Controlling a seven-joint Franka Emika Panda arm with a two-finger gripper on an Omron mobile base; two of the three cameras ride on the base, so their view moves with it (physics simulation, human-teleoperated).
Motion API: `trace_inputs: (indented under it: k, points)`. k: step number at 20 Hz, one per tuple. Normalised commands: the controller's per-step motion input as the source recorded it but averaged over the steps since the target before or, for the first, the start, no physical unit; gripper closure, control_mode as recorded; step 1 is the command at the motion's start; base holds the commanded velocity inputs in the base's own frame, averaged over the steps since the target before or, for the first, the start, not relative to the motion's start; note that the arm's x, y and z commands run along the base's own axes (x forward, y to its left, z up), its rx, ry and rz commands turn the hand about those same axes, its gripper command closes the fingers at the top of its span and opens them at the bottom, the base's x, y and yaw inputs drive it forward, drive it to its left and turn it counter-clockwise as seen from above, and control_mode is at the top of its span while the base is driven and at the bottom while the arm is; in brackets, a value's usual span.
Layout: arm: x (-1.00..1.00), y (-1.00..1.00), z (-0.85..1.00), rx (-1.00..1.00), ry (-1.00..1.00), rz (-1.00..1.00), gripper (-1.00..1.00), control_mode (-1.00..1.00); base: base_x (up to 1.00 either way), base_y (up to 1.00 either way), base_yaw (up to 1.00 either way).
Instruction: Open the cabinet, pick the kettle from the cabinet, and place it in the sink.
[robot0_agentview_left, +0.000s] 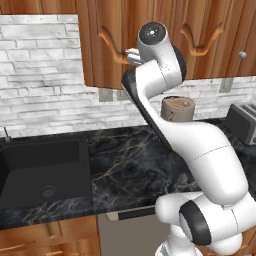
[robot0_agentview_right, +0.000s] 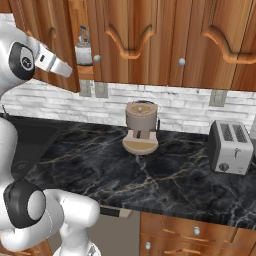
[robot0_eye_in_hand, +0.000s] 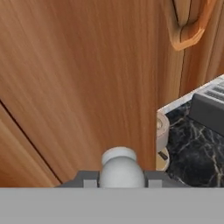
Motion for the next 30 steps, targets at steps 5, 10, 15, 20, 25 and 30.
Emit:
trace_inputs:
  k: [5,10,15,20,25,30]
  points:
    - [-0.27,0.43,0.07,-0.1,0.0,-0.05,1.0,-1.0,0.0,0.0,0.0]
    - [-0.24,0.47,0.04,-0.11,0.0,-0.05,1.0,-1.0,0.0,0.0,0.0]
    - [-0.19,0.49,0.05,-0.12,0.0,-0.03,1.0,-1.0,0.0,0.0,0.0]
    - [-0.15,0.51,0.07,-0.13,0.0,-0.02,1.0,-1.0,0.0,0.0,0.0]
    - [-0.16,0.54,0.08,-0.12,0.0,-0.03,1.0,-1.0,0.0,0.0,0.0]
    - [-0.16,0.56,0.09,-0.12,0.0,-0.04,1.0,-1.0,0.0,0.0,0.0]
